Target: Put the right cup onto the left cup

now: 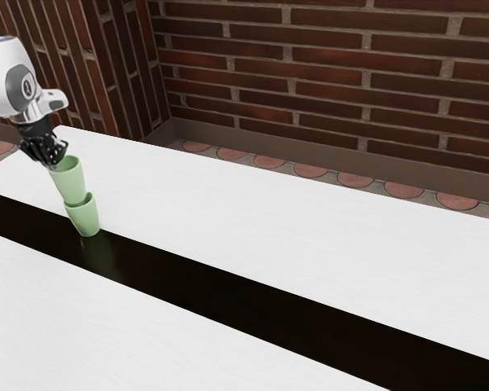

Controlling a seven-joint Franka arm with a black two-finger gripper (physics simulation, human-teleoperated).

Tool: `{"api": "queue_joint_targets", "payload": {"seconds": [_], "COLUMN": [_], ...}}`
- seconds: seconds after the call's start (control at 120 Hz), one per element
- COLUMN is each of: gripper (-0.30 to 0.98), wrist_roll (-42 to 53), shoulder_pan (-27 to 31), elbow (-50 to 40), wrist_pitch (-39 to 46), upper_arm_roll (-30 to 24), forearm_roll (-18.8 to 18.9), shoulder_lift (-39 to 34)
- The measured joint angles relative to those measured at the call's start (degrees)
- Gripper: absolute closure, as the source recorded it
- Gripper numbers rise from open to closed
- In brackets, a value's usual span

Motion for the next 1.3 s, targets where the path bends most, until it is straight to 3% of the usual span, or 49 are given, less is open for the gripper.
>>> {"api": "queue_joint_targets", "payload": {"seconds": [0.258, 0.517, 0.758, 1.008, 1.3], "gripper": [0.75, 0.28, 0.09, 0.03, 0.01], "wrist_roll": [1.6, 2.8, 3.5, 3.9, 4.1], "shoulder_pan": [0.2, 0.2, -0.5, -9.4, -21.7], "elbow": [0.0, -0.3, -6.6, -17.2, -18.0], "wrist_pitch": [2.4, 3.4, 2.9, 1.9, 0.1], "upper_arm_roll": [-0.1, -0.3, -2.1, -2.5, -2.6], "forearm_roll": [-0.7, -3.0, -3.1, -1.2, 1.5], "shoulder_lift": [1.9, 1.9, -7.0, -16.7, -20.8]}}
